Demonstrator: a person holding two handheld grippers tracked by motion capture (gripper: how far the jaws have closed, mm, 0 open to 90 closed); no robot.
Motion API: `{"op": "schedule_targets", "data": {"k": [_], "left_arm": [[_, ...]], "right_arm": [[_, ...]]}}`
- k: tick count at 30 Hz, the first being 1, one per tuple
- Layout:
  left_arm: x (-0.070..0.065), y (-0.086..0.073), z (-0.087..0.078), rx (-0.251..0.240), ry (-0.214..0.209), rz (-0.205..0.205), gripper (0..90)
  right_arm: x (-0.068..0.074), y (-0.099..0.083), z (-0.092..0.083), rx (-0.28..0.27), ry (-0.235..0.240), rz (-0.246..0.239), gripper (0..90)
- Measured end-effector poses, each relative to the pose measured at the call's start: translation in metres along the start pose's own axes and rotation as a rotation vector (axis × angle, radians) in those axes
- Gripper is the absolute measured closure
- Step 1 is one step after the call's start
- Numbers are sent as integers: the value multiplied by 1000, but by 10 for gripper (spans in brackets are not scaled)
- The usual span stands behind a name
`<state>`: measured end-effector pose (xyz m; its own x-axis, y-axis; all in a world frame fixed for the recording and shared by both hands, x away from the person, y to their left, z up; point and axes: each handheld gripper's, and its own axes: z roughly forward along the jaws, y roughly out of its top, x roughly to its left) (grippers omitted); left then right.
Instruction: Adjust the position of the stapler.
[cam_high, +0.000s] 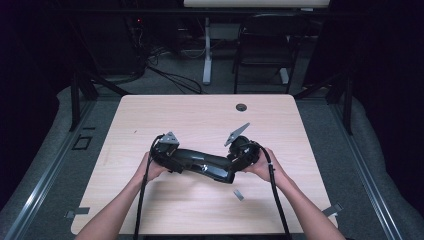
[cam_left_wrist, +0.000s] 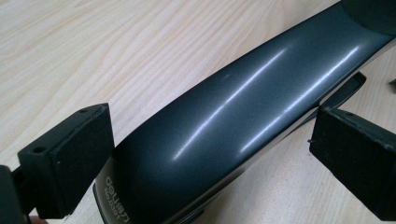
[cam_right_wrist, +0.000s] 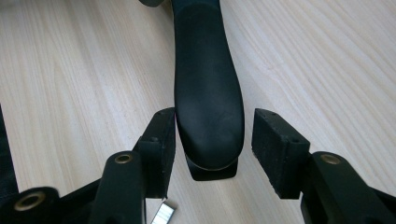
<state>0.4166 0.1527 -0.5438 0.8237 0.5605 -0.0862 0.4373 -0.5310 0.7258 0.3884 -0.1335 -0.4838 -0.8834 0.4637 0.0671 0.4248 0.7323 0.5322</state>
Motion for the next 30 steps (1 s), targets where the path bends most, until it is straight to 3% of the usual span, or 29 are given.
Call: {"op": "schedule_targets", "data": {"k": [9,12,23,30], "left_arm": [[2,-2,0,-19,-19,17,38],[3,-1,5,6,-28,43,45],[4,-1,0,19,-28,55,142],[0,-2,-4,32,-23,74,182]], "right_arm": [[0,-1,-1,2,-6,1,559],[-2,-1,-1,3,-10,3,557],[-8,-4,1,-35,-63,31,536],[-12,-5,2,-41,-54,18,532]]}}
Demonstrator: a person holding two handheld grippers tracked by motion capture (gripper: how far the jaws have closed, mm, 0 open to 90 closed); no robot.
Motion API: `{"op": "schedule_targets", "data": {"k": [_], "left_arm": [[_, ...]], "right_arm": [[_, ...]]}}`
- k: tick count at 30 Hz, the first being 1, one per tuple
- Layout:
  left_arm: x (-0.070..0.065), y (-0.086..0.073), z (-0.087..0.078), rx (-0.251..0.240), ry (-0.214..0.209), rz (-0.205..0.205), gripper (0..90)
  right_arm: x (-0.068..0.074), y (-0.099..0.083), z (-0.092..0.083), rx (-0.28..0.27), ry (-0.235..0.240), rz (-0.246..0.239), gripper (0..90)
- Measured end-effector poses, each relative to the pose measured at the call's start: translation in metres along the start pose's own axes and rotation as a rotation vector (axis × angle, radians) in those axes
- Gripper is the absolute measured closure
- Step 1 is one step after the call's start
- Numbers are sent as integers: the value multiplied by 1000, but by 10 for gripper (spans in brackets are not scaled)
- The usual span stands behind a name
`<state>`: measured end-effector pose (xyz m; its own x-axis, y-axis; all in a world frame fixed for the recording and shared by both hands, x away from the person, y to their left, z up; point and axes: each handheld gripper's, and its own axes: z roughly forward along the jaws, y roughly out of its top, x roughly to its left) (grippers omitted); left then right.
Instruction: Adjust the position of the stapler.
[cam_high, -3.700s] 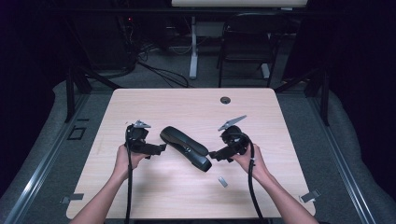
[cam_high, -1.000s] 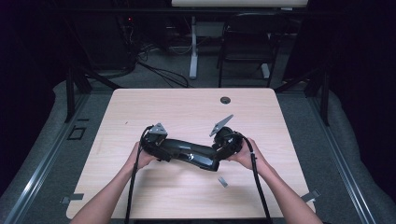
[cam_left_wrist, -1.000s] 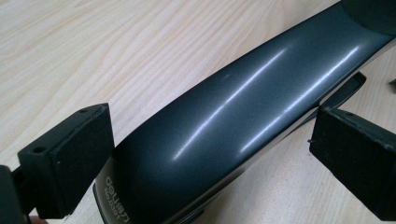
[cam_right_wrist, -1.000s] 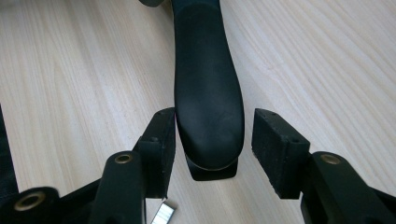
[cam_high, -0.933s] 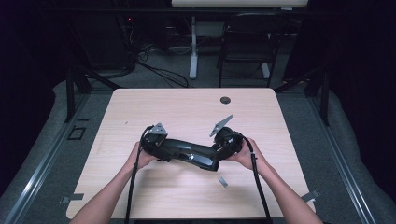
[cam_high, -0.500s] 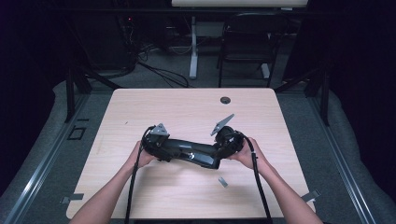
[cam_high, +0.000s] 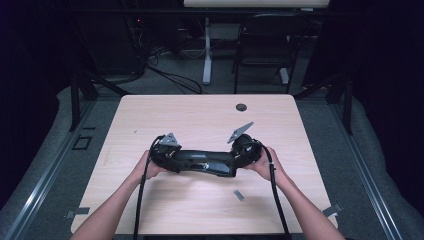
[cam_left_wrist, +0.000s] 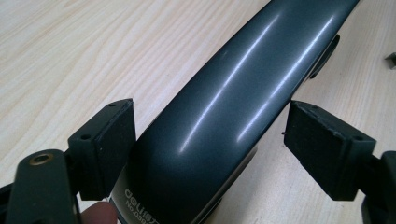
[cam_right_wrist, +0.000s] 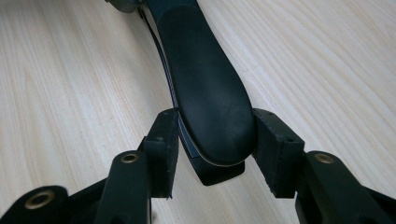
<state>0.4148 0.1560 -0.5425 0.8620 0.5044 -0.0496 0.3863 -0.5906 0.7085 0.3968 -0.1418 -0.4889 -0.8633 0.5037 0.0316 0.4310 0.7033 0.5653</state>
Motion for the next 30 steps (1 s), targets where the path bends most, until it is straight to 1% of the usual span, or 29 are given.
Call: {"op": "schedule_targets", "data": {"k": [1,2,3,4,5,6,8,9,10,11,12,13,16,17,25,30], "left_arm": [[-1,0,-1,0,1,0,187],[-1,0,-1,0,1,0,194],[-1,0,-2,1,-6,0,201],[-2,-1,-3,-3,-11,-9,206],[-2,-1,-4,-10,-16,-15,213],[-3,-1,-5,-19,-32,-30,219],[-7,2,-7,-61,-68,-59,252],[-9,4,-7,-53,-64,-59,268],[-15,9,-7,-23,-32,-32,271],[-19,12,-6,-2,-1,-7,281],[-22,12,-6,12,13,9,284],[-22,12,-6,14,11,13,287],[-19,8,-11,-3,-26,-2,308],[-19,8,-12,1,-30,1,313],[-23,7,-13,5,-37,-6,326],[-30,6,-14,12,-39,-3,331]], "right_arm": [[0,-1,1,-10,5,6,531],[-1,-1,0,-2,9,-1,531],[-2,-1,0,-5,12,-1,530],[-3,-2,1,-14,20,10,530],[-4,-2,1,-12,26,2,528],[-5,-2,1,-12,32,5,527],[-6,-3,1,-10,42,2,526],[-7,-3,2,-11,52,-6,525],[-8,-3,2,-4,55,-6,525],[-8,-4,3,-12,62,0,524],[-8,-4,3,-13,63,-3,525],[-8,-4,2,-5,63,-11,525],[-8,-3,1,-12,67,-21,525],[-8,-2,1,-13,69,-27,524],[-9,-3,0,-8,87,-35,524],[-6,-6,0,1,98,-38,523]]}}
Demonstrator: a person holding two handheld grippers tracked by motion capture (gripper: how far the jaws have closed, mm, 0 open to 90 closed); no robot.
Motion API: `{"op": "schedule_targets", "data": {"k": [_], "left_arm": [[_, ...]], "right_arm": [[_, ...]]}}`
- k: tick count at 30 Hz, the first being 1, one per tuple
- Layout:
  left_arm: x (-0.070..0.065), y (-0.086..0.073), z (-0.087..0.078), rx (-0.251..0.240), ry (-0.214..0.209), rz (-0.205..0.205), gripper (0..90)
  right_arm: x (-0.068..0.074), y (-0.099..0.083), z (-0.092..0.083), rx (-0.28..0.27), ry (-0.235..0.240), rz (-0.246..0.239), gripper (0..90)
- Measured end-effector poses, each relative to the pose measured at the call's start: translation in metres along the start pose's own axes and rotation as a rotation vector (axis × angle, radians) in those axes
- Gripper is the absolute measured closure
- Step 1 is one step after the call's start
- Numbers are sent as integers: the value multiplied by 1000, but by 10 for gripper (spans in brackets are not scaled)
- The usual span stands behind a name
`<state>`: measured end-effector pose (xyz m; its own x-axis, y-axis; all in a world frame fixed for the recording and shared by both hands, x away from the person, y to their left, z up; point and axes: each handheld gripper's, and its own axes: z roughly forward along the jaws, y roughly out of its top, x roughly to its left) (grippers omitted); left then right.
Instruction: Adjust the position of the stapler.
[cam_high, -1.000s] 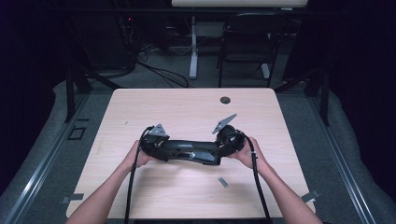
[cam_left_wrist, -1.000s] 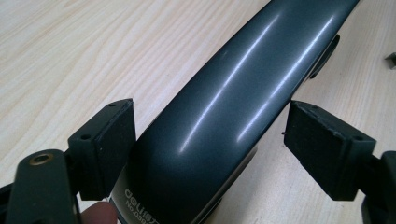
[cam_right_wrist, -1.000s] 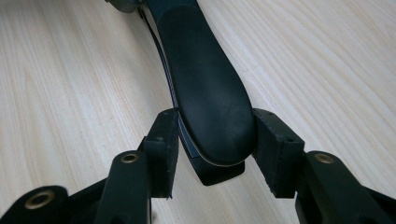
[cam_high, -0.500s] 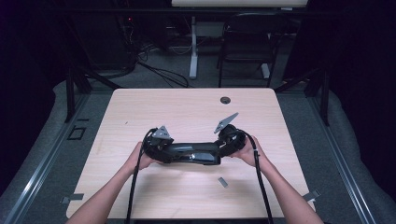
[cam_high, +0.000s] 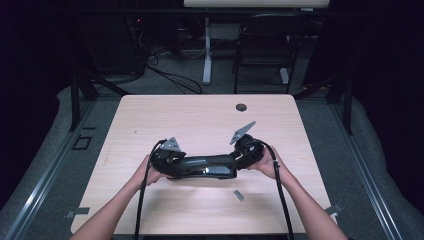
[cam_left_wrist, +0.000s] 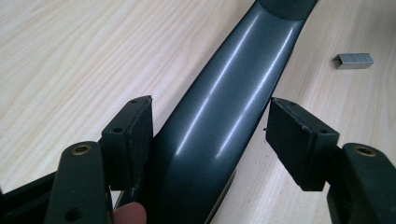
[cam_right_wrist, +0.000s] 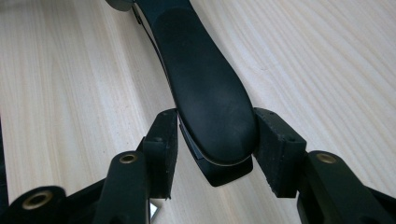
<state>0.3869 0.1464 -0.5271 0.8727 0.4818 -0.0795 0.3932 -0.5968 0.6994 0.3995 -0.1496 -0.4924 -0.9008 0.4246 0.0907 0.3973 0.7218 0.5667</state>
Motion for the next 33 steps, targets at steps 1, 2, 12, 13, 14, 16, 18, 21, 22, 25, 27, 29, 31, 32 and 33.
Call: {"op": "schedule_targets", "data": {"k": [1,2,12,13,14,16,18,21,22,25,27,29,31,32,33], "left_arm": [[-1,0,0,-1,0,2,333],[-2,-1,-1,5,-2,7,334],[-8,-2,-1,1,-15,5,338],[-9,-2,-1,0,-16,7,338],[-10,-2,-1,-1,-18,4,338],[-11,-2,-1,-3,-23,9,340],[-13,-1,-1,-5,-24,11,342],[-14,1,0,5,-15,7,338],[-15,2,0,9,-13,3,336],[-16,4,-1,-2,-17,-10,285],[-17,6,-5,-21,-10,-7,194],[-18,8,-9,-45,-3,-17,150],[-18,9,-13,-68,9,-27,136],[-19,11,-15,-83,19,-33,128],[-20,12,-17,-97,32,-42,105]], "right_arm": [[1,-1,0,-1,1,-1,523],[2,-1,0,-3,0,-3,523],[10,-5,-3,4,-5,-2,523],[11,-5,-3,5,-5,-3,523],[11,-5,-3,7,-6,-3,523],[12,-6,-4,10,-4,-6,524],[14,-7,-5,8,-6,-3,524],[14,-8,-5,2,-6,1,521],[15,-7,-6,1,-7,7,518],[16,-8,-6,4,-44,39,406],[14,-10,-8,2,-55,50,326],[12,-14,-11,-2,-70,74,237],[11,-20,-16,-11,-71,100,183],[11,-22,-17,-19,-77,108,164],[11,-26,-19,-16,-86,114,143]]}}
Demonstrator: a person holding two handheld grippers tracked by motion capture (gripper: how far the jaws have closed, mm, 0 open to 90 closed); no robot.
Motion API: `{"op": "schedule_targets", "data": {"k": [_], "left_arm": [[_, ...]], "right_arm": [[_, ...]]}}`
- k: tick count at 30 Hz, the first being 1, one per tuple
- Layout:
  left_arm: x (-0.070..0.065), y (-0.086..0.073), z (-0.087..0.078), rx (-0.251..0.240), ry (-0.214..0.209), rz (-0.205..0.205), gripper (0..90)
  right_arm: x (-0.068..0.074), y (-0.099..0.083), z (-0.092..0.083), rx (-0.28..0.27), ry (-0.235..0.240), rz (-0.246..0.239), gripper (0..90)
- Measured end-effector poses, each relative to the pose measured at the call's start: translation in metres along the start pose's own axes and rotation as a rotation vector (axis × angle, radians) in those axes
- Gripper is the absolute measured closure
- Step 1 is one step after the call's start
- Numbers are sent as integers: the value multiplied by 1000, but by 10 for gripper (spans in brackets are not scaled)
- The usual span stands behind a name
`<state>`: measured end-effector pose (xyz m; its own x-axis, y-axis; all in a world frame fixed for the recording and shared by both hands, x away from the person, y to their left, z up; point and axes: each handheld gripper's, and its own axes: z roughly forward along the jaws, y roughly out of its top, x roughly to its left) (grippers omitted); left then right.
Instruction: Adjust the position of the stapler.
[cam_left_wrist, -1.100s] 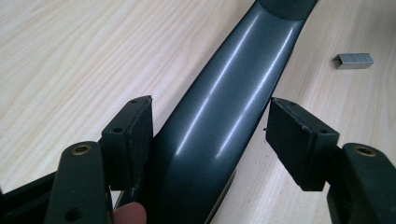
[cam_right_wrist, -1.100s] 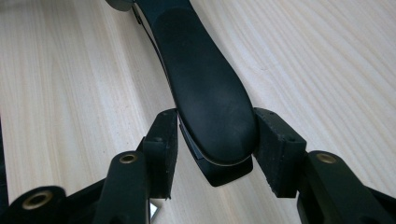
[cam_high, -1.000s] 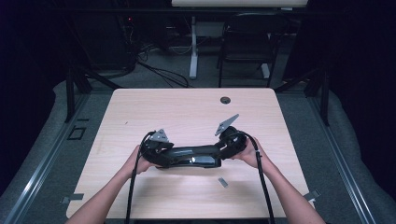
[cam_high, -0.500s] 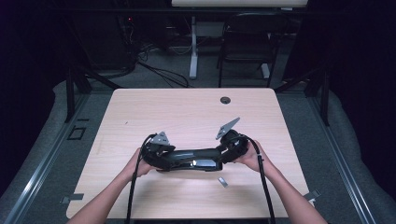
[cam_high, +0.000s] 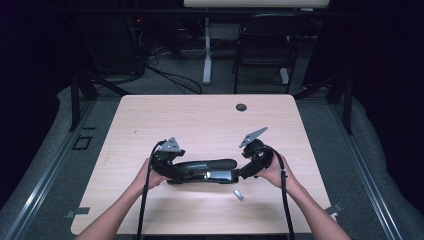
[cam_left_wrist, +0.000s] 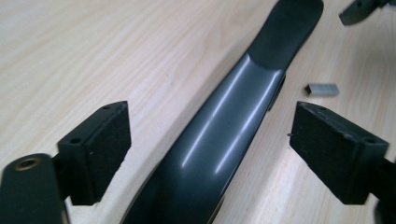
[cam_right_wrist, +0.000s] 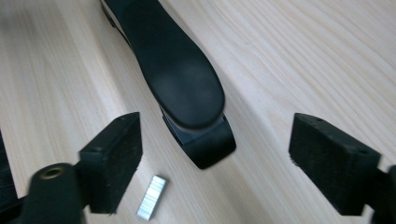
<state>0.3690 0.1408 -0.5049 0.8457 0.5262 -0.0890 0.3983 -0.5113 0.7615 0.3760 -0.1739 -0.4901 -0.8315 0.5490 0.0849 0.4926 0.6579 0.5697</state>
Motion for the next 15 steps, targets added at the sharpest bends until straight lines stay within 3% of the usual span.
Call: {"op": "schedule_targets", "data": {"k": [4,5,8,12,15], "left_arm": [[-3,4,-5,-41,11,-23,65],[-10,8,-9,-73,20,-12,65],[-21,12,-12,-100,21,4,62],[-33,16,-12,-109,17,27,63],[-38,17,-12,-111,18,20,63]], "right_arm": [[0,-10,-6,-5,-15,21,145],[1,-13,-9,-11,-22,23,155],[2,-20,-14,-17,-29,38,177],[4,-28,-14,-16,-49,49,204],[5,-28,-14,-17,-57,48,226]]}}
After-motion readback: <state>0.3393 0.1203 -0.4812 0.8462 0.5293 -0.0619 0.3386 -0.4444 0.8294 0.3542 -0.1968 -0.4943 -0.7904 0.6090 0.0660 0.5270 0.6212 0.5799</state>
